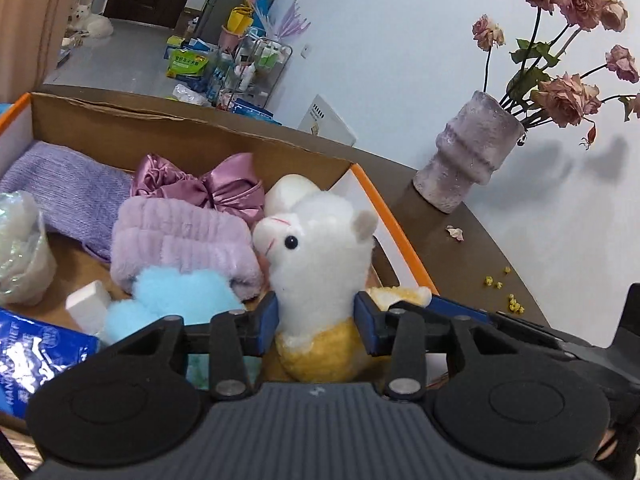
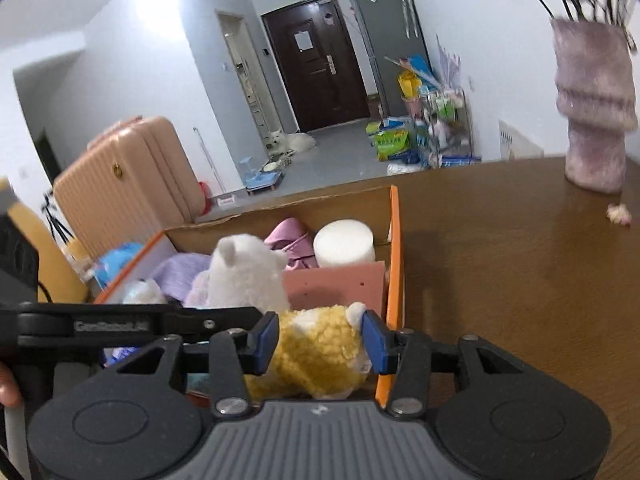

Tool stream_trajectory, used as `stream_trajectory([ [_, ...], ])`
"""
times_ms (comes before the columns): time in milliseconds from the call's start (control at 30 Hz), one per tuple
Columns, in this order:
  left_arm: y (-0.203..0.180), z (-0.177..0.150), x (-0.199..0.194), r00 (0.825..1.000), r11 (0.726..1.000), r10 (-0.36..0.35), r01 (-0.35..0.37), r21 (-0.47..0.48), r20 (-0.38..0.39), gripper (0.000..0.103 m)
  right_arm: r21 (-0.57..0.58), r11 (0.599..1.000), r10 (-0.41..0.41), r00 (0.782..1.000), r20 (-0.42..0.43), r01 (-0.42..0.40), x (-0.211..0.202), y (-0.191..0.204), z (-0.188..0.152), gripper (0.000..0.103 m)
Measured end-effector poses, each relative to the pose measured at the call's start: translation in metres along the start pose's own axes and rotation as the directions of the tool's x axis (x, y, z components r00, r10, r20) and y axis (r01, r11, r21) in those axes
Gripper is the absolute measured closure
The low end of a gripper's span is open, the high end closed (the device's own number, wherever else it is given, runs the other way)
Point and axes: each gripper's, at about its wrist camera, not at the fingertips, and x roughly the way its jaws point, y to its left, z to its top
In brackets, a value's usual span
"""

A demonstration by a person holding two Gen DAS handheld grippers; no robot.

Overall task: Organize soft objects
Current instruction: 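Carry the alpaca plush into the box beside the blue plush, then open both grippers and withdraw them from the box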

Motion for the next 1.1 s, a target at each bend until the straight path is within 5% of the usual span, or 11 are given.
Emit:
stream_trajectory([
  [167, 0.0, 0.001, -0.008, 1.0, 1.0, 0.012, -0.012, 0.003, -0.013, 0.057, -0.064, 0.998, -0.026, 0.999, -0.043, 0.023, 0.001, 0.016, 0.002, 0.054],
  [300, -0.004, 0.004, -0.026, 0.999, 0.999, 0.031, -0.032, 0.016, 0.006, 0.054, -0.019, 0.999, 0.034, 0.995, -0.092, -0.036, 0.004, 0.013, 0.008, 0.053],
  [667, -0.033, -0.01, -0.127, 0.985, 0.976, 0.137, -0.153, 0.156, 0.107, 0.035, -0.065, 0.997, -0.037, 0.997, 0.06, 0.041, -0.093, 0.038, 0.028, 0.037],
  [867, -0.029, -0.038, -0.186, 0.953, 0.94, 0.252, -0.283, 0.193, 0.168, 0.029, -0.117, 0.99, -0.065, 0.993, 0.094, 0.076, -0.135, 0.059, 0.017, 0.028],
  [967, -0.028, -0.055, -0.211, 0.908, 0.91, 0.328, -0.378, 0.171, 0.258, 0.013, -0.154, 0.985, -0.061, 0.991, 0.121, 0.079, -0.144, 0.071, 0.001, 0.018],
  [1033, -0.027, -0.066, -0.223, 0.881, 0.898, 0.365, -0.418, 0.137, 0.301, 0.012, -0.184, 0.977, -0.085, 0.985, 0.152, 0.113, -0.147, 0.08, -0.016, 0.014],
  [1100, -0.027, -0.076, -0.232, 0.889, 0.905, 0.349, -0.402, 0.139, 0.296, 0.012, -0.2, 0.971, -0.098, 0.981, 0.167, 0.131, -0.149, 0.088, -0.032, 0.014],
])
